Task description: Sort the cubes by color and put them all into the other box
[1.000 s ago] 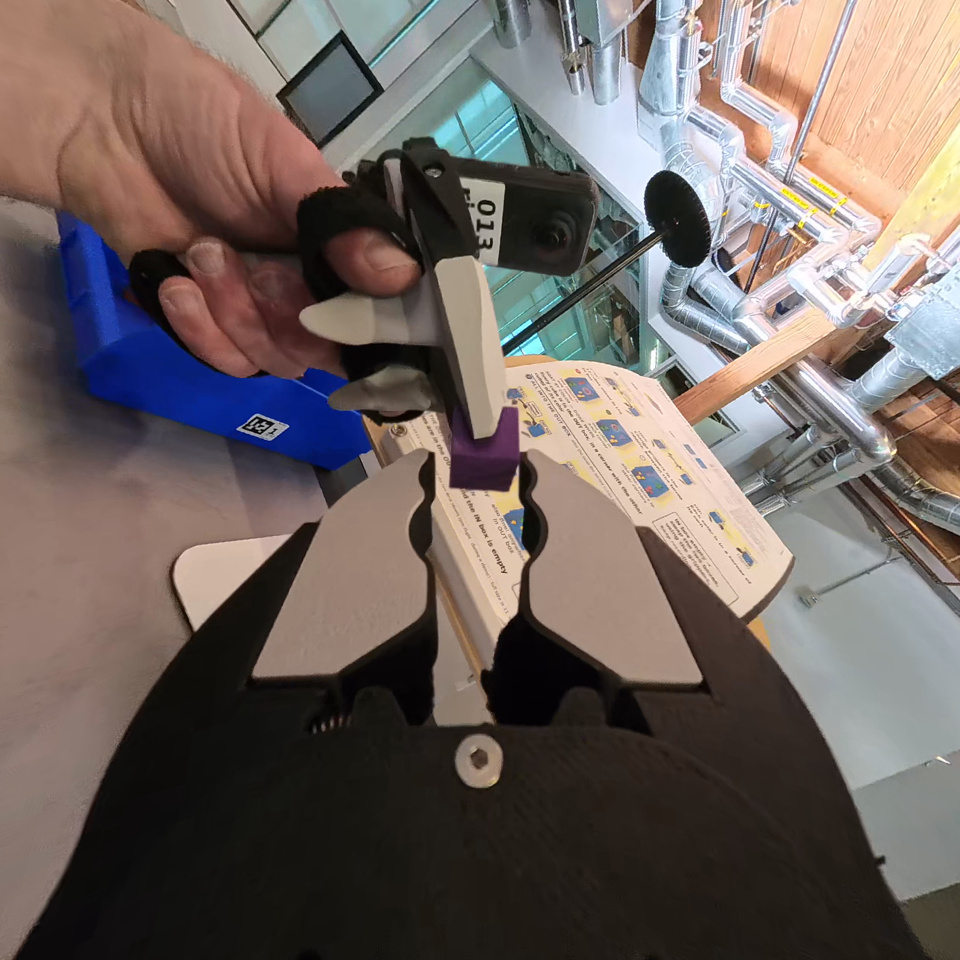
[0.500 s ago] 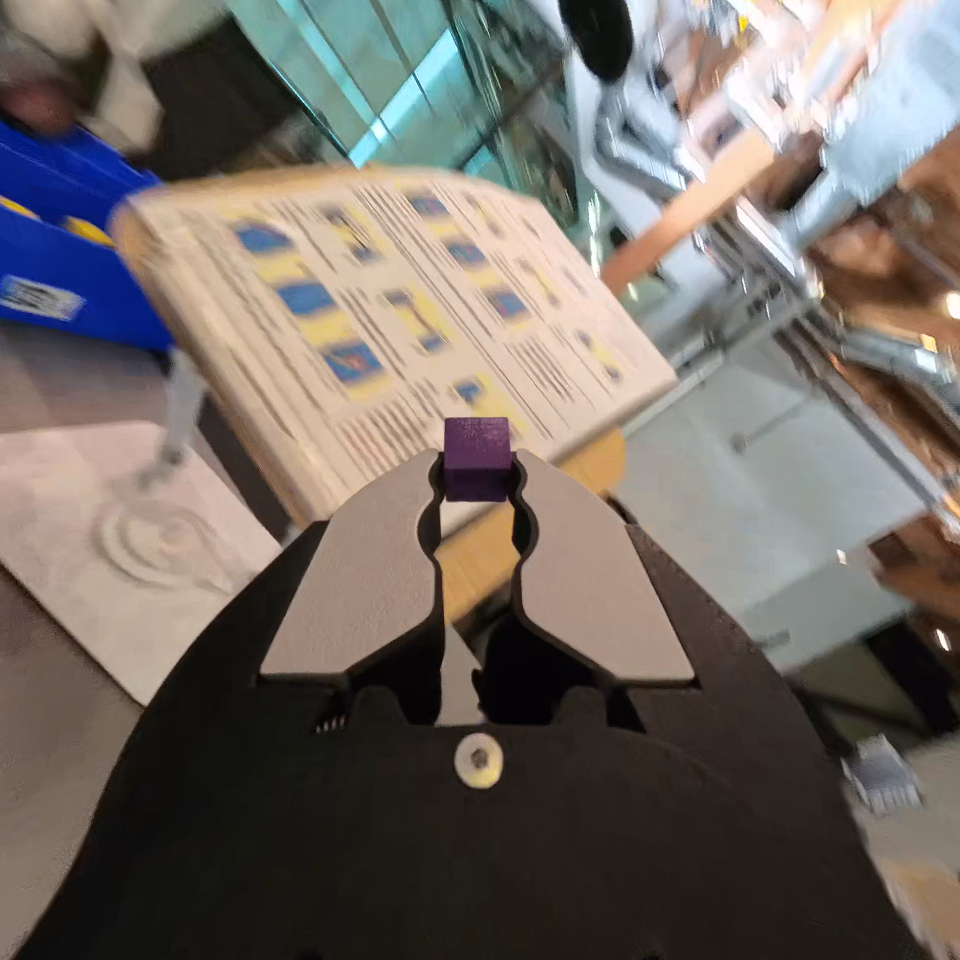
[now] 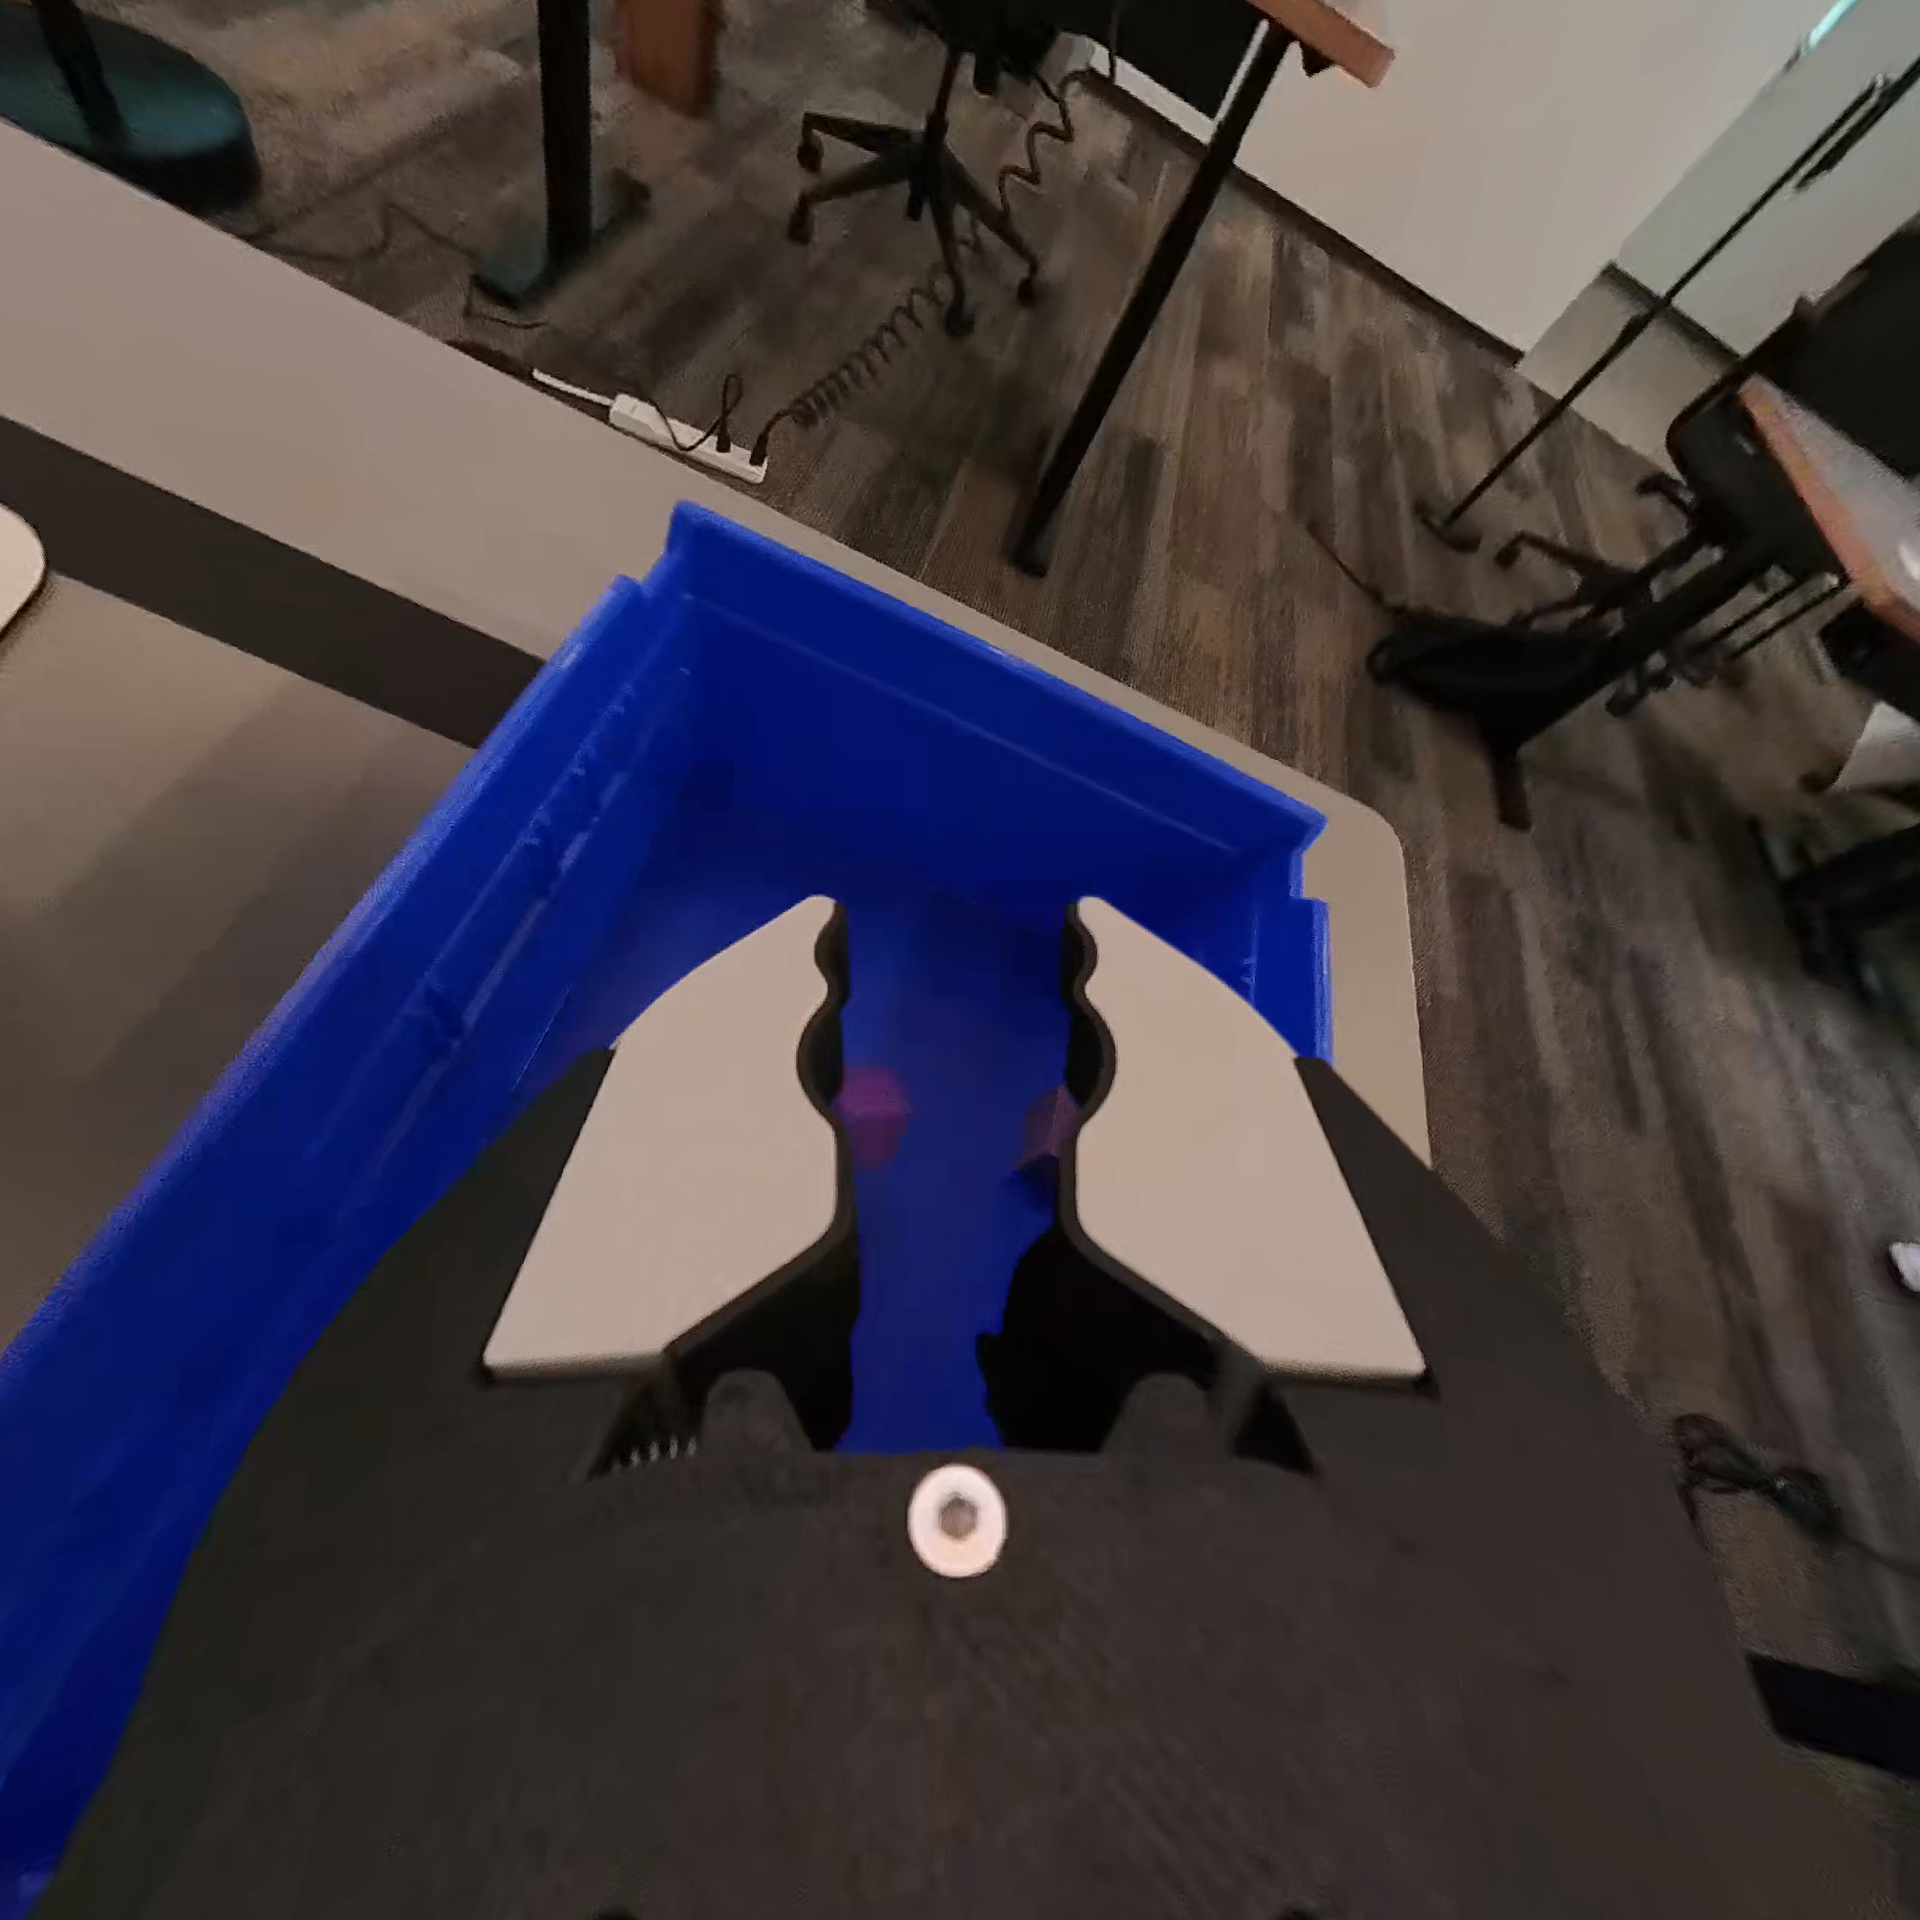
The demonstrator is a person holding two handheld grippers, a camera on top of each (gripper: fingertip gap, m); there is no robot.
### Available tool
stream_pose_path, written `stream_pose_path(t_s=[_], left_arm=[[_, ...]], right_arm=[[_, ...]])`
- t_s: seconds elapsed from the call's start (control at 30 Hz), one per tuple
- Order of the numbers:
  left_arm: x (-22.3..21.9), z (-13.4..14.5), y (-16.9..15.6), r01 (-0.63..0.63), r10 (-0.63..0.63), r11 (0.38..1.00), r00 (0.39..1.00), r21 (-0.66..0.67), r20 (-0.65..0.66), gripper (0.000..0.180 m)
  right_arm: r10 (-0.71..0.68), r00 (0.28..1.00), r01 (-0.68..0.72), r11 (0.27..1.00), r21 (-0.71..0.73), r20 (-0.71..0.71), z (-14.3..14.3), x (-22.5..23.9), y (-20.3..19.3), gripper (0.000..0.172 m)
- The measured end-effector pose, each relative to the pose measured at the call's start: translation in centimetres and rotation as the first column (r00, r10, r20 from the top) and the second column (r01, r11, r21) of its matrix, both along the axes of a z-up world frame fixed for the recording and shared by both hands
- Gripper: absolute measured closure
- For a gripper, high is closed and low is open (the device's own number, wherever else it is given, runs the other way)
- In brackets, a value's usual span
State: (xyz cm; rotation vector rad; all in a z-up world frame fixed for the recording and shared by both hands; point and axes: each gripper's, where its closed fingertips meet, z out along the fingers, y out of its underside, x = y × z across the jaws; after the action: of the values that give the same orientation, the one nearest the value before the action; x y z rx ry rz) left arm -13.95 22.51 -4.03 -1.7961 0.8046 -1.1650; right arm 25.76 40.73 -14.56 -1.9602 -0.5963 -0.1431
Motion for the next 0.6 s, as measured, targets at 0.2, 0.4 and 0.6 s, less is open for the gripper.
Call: stream_pose_path(t_s=[0.2, 0.4, 0.6], left_arm=[[-4.4, -0.6, 1.4, -0.142, 0.142, 0.99, 0.987, 0.014, -0.076, 0.169], [-12.0, -3.4, 3.1, -0.361, 0.347, 0.932, 0.907, -0.018, -0.239, 0.162], [-18.6, -10.8, 2.8, -0.542, 0.376, 0.824, 0.742, -0.166, -0.555, 0.15]], right_arm=[[-0.011, 1.0, 0.012, 0.996, 0.086, -0.012, 2.4, -0.4, -0.2, 0.138], [0.065, 0.997, -0.069, 0.991, 0.115, 0.043, 3.0, -3.5, -0.6, 0.139], [0.12, 0.991, -0.128, 0.984, 0.128, 0.066, 3.0, -6.1, -0.8, 0.141]])
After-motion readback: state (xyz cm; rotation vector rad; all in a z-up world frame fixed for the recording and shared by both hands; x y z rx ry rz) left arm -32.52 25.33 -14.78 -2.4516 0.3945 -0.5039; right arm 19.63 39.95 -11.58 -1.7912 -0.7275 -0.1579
